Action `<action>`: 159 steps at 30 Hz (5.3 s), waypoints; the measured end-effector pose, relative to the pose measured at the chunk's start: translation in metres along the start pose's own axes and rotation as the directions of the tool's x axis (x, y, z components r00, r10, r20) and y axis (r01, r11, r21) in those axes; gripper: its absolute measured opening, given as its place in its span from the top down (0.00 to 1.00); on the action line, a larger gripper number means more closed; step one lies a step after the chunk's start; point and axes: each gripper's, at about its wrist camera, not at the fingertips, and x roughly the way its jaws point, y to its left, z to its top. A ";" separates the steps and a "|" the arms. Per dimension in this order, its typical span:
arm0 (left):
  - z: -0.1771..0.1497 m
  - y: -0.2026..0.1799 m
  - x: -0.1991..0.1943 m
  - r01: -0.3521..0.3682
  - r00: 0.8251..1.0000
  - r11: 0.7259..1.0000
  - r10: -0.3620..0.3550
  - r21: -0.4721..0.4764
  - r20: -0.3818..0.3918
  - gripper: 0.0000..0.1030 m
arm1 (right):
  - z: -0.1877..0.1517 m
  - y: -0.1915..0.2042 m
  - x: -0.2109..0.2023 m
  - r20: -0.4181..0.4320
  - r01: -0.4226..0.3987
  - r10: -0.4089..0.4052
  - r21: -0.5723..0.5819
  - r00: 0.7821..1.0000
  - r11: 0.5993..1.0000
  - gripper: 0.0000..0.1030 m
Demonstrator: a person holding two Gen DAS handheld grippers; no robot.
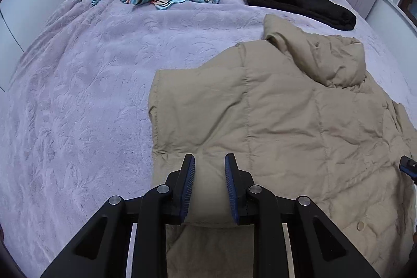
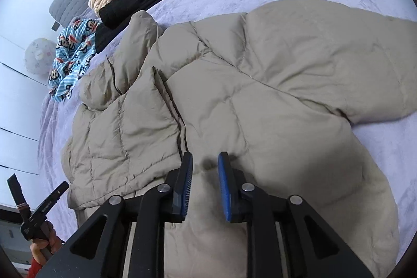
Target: Fold large clothes
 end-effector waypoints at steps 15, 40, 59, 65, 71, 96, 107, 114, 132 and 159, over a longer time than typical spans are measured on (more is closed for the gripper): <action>-0.024 -0.132 -0.034 0.104 0.994 0.989 -0.105 0.106 0.003 0.00 | -0.027 -0.094 -0.061 0.058 -0.077 0.067 0.199 0.996 0.977 0.35; -0.039 -0.271 -0.018 0.079 0.992 0.981 -0.059 0.176 -0.113 0.00 | 0.043 -0.326 -0.096 0.260 -0.268 0.140 0.563 0.955 0.782 0.10; 0.002 -0.210 -0.038 -0.006 1.000 0.999 0.006 0.047 0.010 0.00 | 0.126 -0.286 -0.098 0.413 -0.515 0.324 0.532 0.851 0.672 0.89; 0.004 -0.145 -0.043 -0.055 0.996 0.998 0.058 -0.038 0.068 0.00 | 0.153 -0.132 -0.107 0.311 -0.473 0.408 0.169 0.858 0.865 0.88; -0.003 -0.096 -0.031 -0.090 0.995 0.991 0.095 -0.095 0.045 0.00 | 0.127 0.038 -0.063 0.135 -0.384 0.417 -0.215 0.899 0.898 0.89; 0.012 -0.082 0.009 0.096 0.995 0.980 -0.092 -0.172 0.035 0.00 | 0.059 0.047 0.028 -0.029 -0.282 0.281 -0.039 0.959 0.959 0.26; 0.012 -0.032 -0.005 0.335 0.941 0.903 -0.311 -0.269 0.131 0.00 | 0.082 0.094 0.032 0.021 -0.325 0.331 -0.146 0.943 0.934 0.88; 0.018 -0.008 0.004 0.536 0.842 0.767 -0.516 -0.353 0.158 0.00 | 0.014 0.179 0.057 -0.143 -0.325 0.292 -0.465 0.946 0.824 0.87; 0.039 -0.100 0.068 0.604 0.750 0.730 -0.656 -0.320 -0.080 0.93 | -0.019 0.079 0.023 -0.204 -0.231 0.160 -0.401 0.966 0.887 0.28; 0.007 -0.080 0.061 0.488 0.841 0.807 -0.537 -0.333 -0.069 0.93 | 0.040 -0.055 0.016 -0.041 0.079 -0.092 -0.251 0.995 0.965 0.95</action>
